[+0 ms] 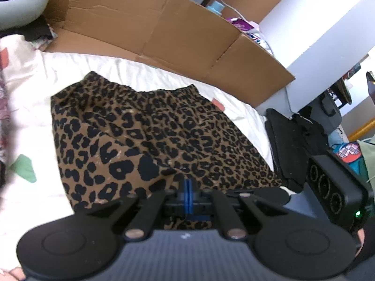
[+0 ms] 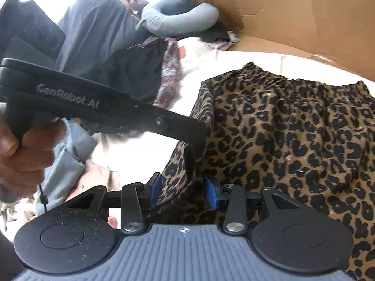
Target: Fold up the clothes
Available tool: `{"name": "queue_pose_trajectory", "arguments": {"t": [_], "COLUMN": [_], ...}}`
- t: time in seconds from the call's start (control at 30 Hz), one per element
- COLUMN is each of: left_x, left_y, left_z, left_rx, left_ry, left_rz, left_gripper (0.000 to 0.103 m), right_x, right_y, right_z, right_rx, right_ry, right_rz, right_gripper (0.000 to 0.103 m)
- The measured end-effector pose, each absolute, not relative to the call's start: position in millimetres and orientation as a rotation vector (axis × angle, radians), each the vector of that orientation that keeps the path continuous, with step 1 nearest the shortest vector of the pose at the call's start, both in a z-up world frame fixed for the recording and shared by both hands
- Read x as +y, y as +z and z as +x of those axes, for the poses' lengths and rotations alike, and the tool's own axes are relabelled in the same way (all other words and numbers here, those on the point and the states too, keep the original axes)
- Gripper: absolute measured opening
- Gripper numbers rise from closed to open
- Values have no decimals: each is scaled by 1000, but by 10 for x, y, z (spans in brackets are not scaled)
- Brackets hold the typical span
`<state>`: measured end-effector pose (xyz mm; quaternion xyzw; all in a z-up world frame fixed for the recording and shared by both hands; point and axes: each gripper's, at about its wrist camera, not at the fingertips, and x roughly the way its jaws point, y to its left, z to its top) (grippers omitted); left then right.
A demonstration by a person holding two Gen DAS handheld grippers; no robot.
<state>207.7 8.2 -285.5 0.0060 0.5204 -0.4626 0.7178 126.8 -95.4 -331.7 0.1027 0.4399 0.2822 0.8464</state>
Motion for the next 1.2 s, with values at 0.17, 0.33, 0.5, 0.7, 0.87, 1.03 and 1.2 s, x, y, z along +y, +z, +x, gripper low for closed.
{"name": "queue_pose_trajectory", "arguments": {"t": [0.17, 0.33, 0.5, 0.7, 0.87, 1.03, 1.2], "left_x": [-1, -60, -103, -5, 89, 168, 200], "left_y": [-2850, -2839, -2791, -2766, -2924, -3066, -3205], "left_z": [2004, 1956, 1936, 2029, 2162, 2244, 2272], "left_rx": [1150, 1154, 1145, 1104, 1127, 1149, 1188], "left_ry": [-1058, -1074, -1096, -1027, -917, -843, -813], "left_rz": [17, 6, -10, 2, 16, 40, 67], "left_gripper": [1, 1, 3, 32, 36, 43, 45], "right_x": [-1003, -1025, -1102, -1248, -1411, -1685, -2016], "right_y": [-3342, -3333, -3338, -3353, -3342, -3290, -3298], "right_z": [1297, 1300, 1309, 1312, 1296, 1260, 1186], "right_rx": [926, 905, 884, 875, 873, 873, 886], "right_ry": [546, 520, 497, 470, 457, 439, 377], "right_rz": [216, 218, 216, 229, 248, 292, 356], "right_gripper": [46, 43, 3, 1, 1, 1, 1]}}
